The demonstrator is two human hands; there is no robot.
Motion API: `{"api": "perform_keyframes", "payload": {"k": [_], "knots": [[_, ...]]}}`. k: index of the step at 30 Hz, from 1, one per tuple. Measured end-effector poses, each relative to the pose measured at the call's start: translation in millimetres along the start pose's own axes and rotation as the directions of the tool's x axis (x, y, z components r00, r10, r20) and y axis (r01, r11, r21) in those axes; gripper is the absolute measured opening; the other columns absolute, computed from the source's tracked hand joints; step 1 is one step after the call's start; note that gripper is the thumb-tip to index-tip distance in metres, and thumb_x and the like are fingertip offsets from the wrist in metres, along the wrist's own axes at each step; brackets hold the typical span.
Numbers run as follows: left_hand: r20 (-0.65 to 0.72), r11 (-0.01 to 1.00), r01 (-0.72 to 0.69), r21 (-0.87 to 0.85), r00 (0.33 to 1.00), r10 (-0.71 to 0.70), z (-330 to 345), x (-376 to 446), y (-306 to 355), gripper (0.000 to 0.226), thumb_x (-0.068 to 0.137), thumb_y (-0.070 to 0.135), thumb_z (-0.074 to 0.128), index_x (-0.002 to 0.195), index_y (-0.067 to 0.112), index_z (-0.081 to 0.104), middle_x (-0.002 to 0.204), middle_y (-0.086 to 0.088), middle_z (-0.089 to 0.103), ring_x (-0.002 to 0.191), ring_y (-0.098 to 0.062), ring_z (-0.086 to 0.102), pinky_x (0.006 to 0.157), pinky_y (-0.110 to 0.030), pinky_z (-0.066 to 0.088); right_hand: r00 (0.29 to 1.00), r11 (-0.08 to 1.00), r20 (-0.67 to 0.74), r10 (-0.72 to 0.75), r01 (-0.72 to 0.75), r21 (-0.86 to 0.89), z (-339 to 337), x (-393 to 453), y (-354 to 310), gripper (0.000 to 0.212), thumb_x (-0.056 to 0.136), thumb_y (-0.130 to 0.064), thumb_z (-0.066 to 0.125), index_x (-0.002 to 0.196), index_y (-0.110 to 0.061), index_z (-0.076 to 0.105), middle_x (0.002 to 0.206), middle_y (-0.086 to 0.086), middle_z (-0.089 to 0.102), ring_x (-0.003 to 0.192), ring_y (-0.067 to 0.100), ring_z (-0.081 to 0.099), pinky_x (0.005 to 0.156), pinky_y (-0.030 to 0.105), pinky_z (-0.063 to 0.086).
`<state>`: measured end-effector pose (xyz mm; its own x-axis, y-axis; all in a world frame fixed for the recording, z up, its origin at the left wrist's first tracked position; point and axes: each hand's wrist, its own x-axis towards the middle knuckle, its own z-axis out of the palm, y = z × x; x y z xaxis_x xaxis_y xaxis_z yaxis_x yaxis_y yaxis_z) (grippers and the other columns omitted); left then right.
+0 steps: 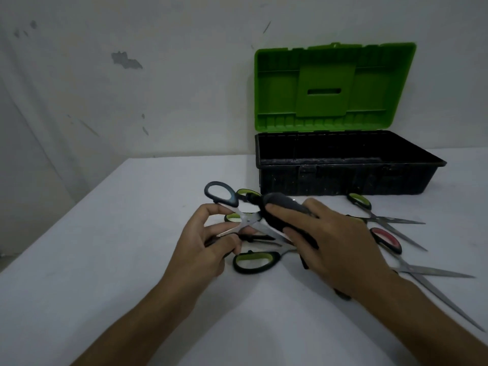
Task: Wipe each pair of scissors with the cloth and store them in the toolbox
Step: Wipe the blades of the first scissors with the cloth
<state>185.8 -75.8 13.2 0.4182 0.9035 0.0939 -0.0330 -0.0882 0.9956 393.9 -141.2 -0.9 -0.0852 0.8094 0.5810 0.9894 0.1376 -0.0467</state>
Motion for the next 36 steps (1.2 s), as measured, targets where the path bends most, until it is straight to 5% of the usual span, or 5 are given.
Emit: {"api": "perform_keyframes", "payload": {"k": [4, 12, 18, 26, 36], "knots": [[-0.019, 1.000, 0.005, -0.025, 1.000, -0.006, -9, 6, -2, 0.026, 0.091, -0.009, 0.053, 0.106, 0.012, 0.055, 0.088, -0.017, 0.075, 0.065, -0.029, 0.030, 0.043, -0.023, 0.021, 0.979, 0.984, -0.116, 0.168, -0.173, -0.031, -5, 1, 22, 0.044, 0.098, -0.030, 0.052, 0.141, -0.034, 0.049, 0.094, -0.003, 0.052, 0.062, 0.010, 0.040, 0.047, 0.018, 0.029], [0.056, 0.996, -0.078, -0.045, 0.995, 0.080, -10, 3, -1, 0.033, 0.079, 0.007, 0.063, 0.108, 0.019, 0.056, 0.094, -0.032, 0.068, 0.060, -0.037, 0.024, 0.040, -0.020, 0.023, 0.998, 0.994, -0.035, -0.054, 0.057, 0.093, -6, 1, 3, 0.045, 0.098, -0.038, 0.043, 0.143, -0.039, 0.044, 0.097, -0.007, 0.052, 0.063, 0.004, 0.041, 0.049, 0.014, 0.034], [0.019, 0.995, -0.071, -0.073, 0.997, 0.073, -13, 8, -2, 0.049, 0.072, 0.005, 0.065, 0.118, 0.010, 0.049, 0.095, -0.016, 0.075, 0.050, -0.013, 0.047, 0.038, -0.018, 0.029, 0.968, 0.980, -0.148, 0.201, -0.199, 0.024, -9, 1, 27, 0.046, 0.096, -0.034, 0.048, 0.142, -0.033, 0.048, 0.092, -0.005, 0.050, 0.058, 0.010, 0.039, 0.047, 0.012, 0.023], [-0.007, 0.966, -0.183, 0.184, 0.982, 0.188, -7, 1, 1, 0.059, 0.071, 0.005, 0.081, 0.115, 0.029, 0.049, 0.084, 0.002, 0.062, 0.064, -0.019, 0.061, 0.038, -0.027, 0.048, 0.988, 0.983, -0.126, 0.091, -0.069, 0.170, -1, -1, 10, 0.047, 0.097, -0.038, 0.045, 0.144, -0.033, 0.044, 0.094, -0.008, 0.051, 0.060, 0.010, 0.047, 0.047, 0.016, 0.038], [0.107, 0.623, -0.485, 0.613, 0.833, 0.543, -8, 1, -8, 0.026, 0.094, 0.013, 0.052, 0.114, 0.020, 0.067, 0.071, 0.024, 0.055, 0.061, -0.001, 0.055, 0.056, -0.009, 0.042, 0.991, 0.975, -0.136, -0.011, 0.042, 0.220, -3, -2, 5, 0.051, 0.097, -0.036, 0.046, 0.147, -0.035, 0.038, 0.097, -0.005, 0.054, 0.065, 0.010, 0.049, 0.049, 0.022, 0.045]]}}
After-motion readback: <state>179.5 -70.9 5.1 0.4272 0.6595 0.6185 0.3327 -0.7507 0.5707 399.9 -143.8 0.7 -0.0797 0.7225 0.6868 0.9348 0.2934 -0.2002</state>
